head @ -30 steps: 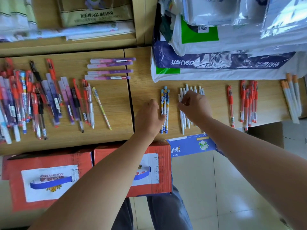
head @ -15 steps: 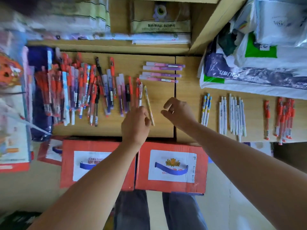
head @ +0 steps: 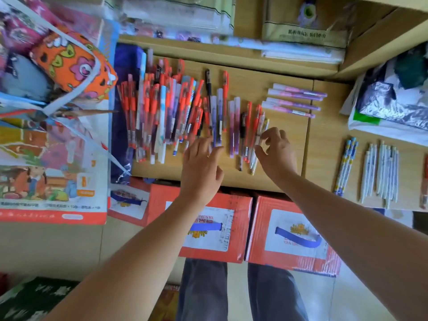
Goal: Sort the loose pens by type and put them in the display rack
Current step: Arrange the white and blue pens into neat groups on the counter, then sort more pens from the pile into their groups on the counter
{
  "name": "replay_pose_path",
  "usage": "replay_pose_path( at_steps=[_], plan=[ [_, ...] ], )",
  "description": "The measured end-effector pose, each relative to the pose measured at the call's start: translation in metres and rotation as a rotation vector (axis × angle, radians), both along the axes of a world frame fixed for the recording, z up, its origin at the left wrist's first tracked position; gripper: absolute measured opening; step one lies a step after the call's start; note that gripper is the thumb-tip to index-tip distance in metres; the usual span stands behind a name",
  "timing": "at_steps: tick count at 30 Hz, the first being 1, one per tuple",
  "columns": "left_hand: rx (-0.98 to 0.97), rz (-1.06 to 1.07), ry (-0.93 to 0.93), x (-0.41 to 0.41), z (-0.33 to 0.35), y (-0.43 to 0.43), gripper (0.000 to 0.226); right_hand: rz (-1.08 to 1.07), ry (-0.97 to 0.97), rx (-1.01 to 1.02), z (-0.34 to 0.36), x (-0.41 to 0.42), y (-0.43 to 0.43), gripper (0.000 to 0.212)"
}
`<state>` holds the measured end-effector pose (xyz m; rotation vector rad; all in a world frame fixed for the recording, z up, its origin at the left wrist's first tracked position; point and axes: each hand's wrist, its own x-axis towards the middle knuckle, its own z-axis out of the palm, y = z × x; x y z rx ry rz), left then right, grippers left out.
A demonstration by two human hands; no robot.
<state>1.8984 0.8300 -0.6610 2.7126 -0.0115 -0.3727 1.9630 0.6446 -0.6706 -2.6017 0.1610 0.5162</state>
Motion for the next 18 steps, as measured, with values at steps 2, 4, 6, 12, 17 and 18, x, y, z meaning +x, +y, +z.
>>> replay_pose_path(
  at_steps=[2, 4, 6, 12, 17, 18],
  plan=[
    [0.023, 0.019, 0.012, 0.004, 0.0, 0.018, 0.048, 0.065, -0.071, 0.04, 0.005, 0.005, 0.015, 0.033],
    [0.022, -0.006, 0.065, 0.01, -0.001, 0.034, 0.056, 0.164, -0.066, 0.068, 0.007, 0.01, 0.031, 0.047],
    [0.026, -0.071, 0.107, 0.015, -0.003, 0.043, 0.065, 0.262, -0.051, 0.027, 0.008, 0.013, 0.046, 0.055],
    [0.071, -0.293, 0.17, 0.039, -0.009, 0.037, 0.077, 0.407, 0.001, -0.12, 0.005, 0.005, 0.052, 0.048],
    [0.057, -0.272, 0.115, 0.036, -0.01, 0.034, 0.066, 0.257, -0.068, -0.108, 0.007, 0.013, 0.051, 0.037],
    [0.024, -0.253, 0.083, 0.032, -0.01, 0.035, 0.063, 0.197, -0.042, -0.111, 0.008, 0.016, 0.054, 0.035]
  ],
)
